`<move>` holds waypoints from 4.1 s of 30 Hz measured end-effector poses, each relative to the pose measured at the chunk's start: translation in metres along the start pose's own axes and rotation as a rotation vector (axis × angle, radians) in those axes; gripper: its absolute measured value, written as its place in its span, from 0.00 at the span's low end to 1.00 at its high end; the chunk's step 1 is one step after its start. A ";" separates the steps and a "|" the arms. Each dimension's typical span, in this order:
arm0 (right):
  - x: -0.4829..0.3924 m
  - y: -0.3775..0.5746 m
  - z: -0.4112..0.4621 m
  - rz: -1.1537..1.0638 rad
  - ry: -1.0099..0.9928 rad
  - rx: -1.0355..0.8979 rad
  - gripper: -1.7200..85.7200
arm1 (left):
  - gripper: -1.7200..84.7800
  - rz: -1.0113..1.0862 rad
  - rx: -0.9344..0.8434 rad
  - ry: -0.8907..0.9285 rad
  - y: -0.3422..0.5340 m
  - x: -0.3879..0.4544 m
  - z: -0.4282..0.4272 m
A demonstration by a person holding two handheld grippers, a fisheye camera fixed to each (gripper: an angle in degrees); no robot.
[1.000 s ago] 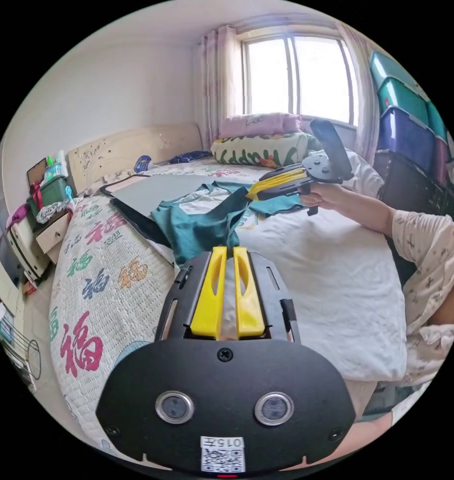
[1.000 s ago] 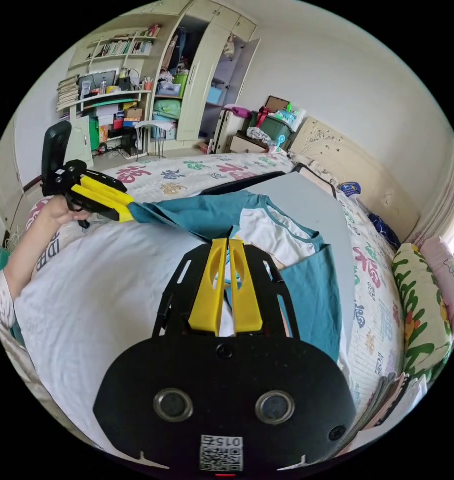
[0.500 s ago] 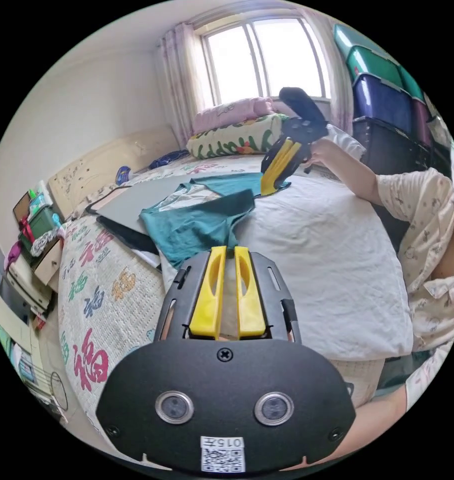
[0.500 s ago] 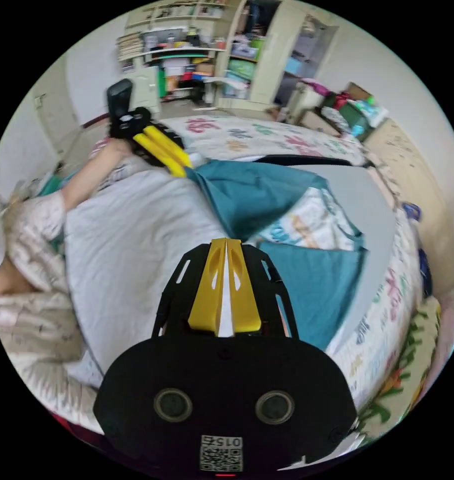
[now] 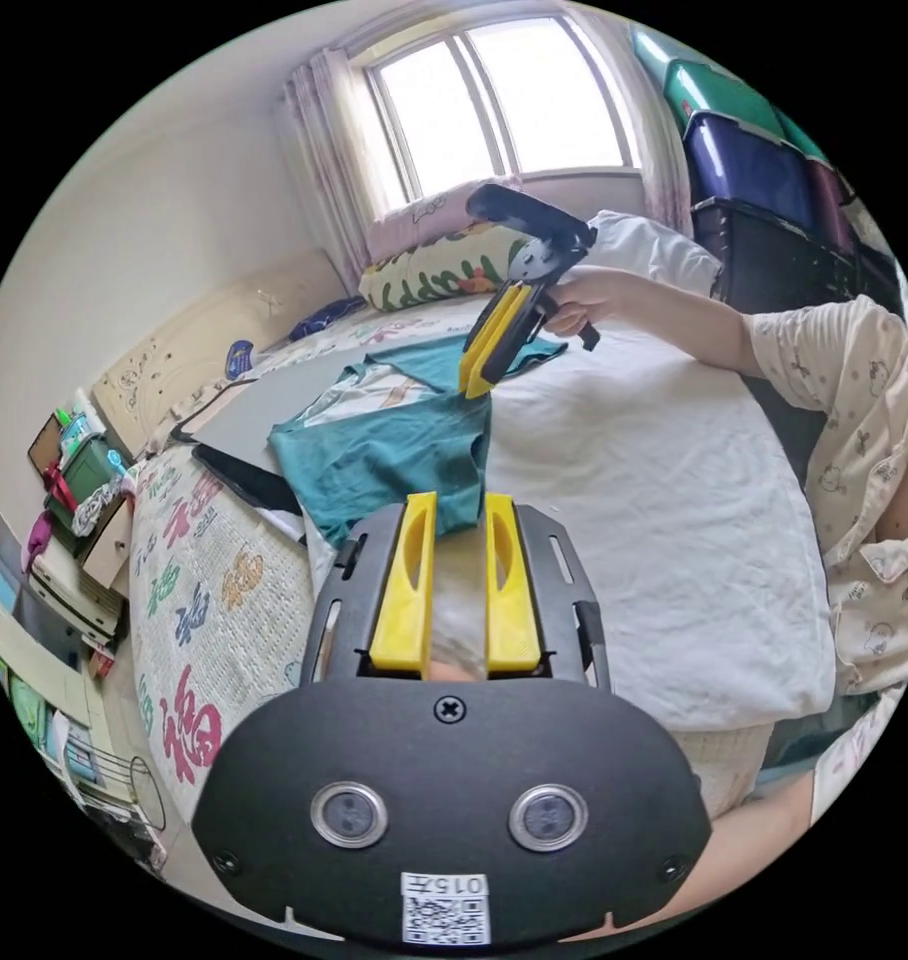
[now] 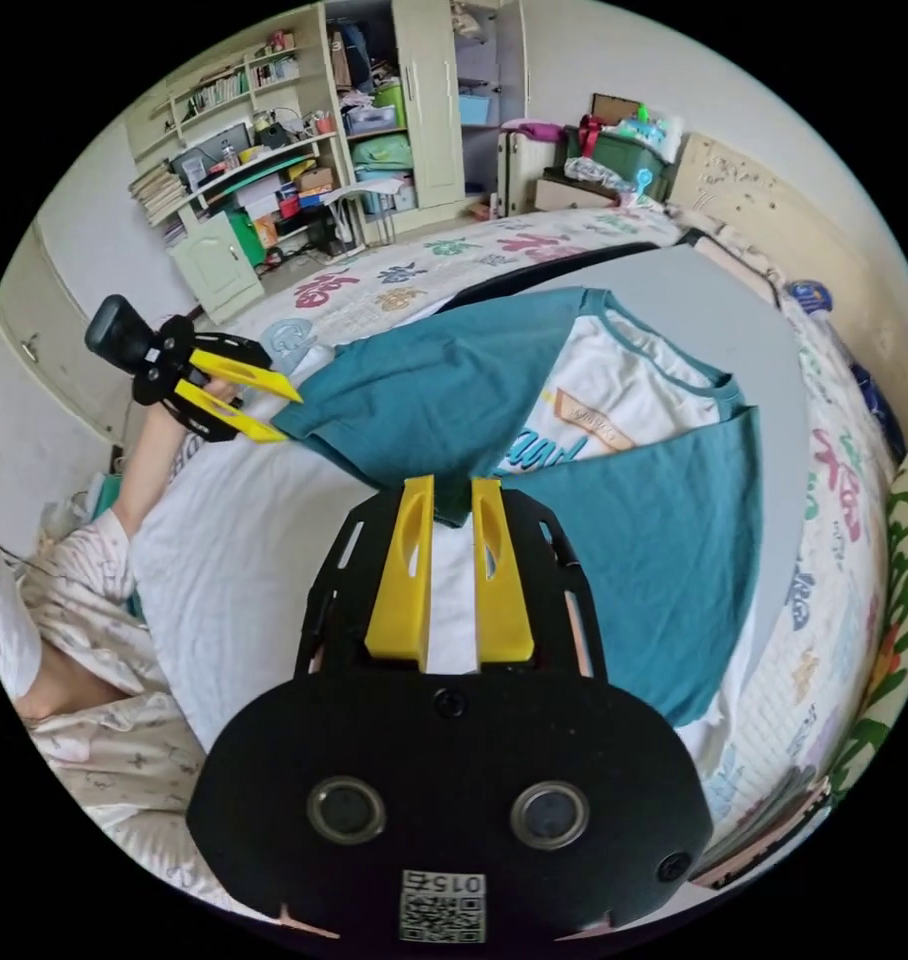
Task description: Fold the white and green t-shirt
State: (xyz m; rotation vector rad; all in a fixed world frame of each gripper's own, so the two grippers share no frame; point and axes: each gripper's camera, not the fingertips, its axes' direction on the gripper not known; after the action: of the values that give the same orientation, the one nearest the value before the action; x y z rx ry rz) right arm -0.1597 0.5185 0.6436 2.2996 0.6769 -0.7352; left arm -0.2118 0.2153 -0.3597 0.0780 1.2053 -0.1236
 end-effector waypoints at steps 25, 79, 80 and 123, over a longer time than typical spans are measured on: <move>0.040 -0.054 -0.016 -0.144 0.060 -0.117 0.06 | 0.03 0.063 0.032 0.064 -0.085 -0.002 0.002; 0.219 0.219 0.289 -0.056 0.024 0.379 0.01 | 0.02 0.012 0.137 -0.147 0.043 0.172 0.186; 0.218 0.236 0.314 -0.066 0.006 0.348 0.01 | 0.02 0.017 0.117 -0.169 0.067 0.190 0.196; 0.379 0.296 0.568 -0.140 0.017 0.487 0.11 | 0.12 -0.601 0.129 -0.111 0.204 0.229 0.281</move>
State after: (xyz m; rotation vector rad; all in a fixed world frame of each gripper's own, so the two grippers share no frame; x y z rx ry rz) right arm 0.1096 0.0329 0.1482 2.7174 0.7342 -1.0396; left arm 0.1570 0.3698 -0.4749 -0.1795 1.0777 -0.7226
